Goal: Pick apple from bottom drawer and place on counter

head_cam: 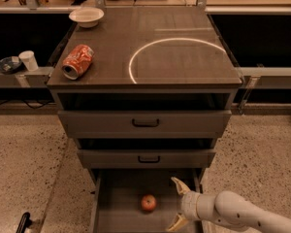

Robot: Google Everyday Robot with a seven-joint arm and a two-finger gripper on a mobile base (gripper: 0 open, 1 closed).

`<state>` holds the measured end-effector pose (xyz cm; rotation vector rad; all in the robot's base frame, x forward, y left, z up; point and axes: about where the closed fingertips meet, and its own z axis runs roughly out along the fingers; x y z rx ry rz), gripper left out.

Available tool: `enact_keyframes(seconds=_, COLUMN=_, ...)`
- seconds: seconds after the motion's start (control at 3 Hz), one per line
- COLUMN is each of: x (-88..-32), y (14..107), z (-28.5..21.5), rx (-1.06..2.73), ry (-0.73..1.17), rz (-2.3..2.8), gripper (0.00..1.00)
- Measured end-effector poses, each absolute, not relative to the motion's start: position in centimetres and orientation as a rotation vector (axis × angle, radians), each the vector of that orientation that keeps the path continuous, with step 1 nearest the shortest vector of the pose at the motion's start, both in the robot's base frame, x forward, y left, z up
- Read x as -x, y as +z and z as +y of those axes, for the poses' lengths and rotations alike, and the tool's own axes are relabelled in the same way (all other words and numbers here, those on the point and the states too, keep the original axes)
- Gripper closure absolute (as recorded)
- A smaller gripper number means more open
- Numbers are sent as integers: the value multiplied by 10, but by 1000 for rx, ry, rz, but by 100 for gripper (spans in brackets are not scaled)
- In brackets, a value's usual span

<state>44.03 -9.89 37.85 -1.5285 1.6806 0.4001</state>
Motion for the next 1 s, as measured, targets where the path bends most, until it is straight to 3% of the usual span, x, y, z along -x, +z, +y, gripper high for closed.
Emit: enact_keyframes(seconds=1.0, x=-478, y=265, z=-91, rx=1615, ry=491, rz=1674, gripper=0)
